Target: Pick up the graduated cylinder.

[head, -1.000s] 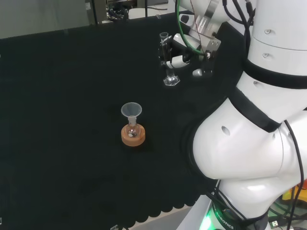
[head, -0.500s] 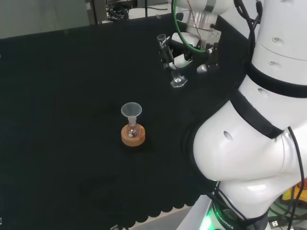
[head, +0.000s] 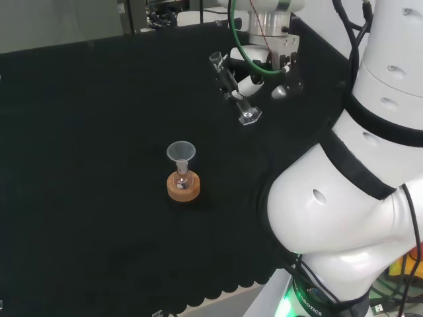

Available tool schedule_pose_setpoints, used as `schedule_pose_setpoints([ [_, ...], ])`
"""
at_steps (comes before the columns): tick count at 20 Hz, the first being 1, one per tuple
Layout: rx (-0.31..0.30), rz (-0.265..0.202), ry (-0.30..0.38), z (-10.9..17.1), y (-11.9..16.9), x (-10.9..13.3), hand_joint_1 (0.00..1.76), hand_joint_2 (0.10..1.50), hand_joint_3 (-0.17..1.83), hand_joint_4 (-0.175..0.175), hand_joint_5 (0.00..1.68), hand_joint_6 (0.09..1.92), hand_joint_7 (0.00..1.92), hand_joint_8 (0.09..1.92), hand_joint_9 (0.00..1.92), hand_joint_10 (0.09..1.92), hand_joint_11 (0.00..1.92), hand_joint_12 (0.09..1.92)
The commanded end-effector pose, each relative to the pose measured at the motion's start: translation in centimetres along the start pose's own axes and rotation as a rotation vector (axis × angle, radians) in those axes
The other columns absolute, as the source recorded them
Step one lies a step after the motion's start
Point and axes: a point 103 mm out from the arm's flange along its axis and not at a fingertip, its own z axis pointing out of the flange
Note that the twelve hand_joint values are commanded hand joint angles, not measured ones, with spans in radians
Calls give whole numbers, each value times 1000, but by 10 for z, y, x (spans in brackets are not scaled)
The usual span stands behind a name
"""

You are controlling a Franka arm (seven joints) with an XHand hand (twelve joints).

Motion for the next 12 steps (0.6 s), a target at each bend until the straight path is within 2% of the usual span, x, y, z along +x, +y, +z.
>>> schedule_pose_setpoints([
  [1,127,9,-35,14,-24,17,1242,1170,-1,-175,859,1178,895,1169,1406,153,1215,777],
  [5,195,13,-69,20,-27,18,1242,1170,-1,-175,860,1177,896,1168,1408,151,1215,775],
  [12,261,14,-101,31,-37,28,1242,1169,-1,-175,861,1176,898,1166,1410,147,1214,770],
])
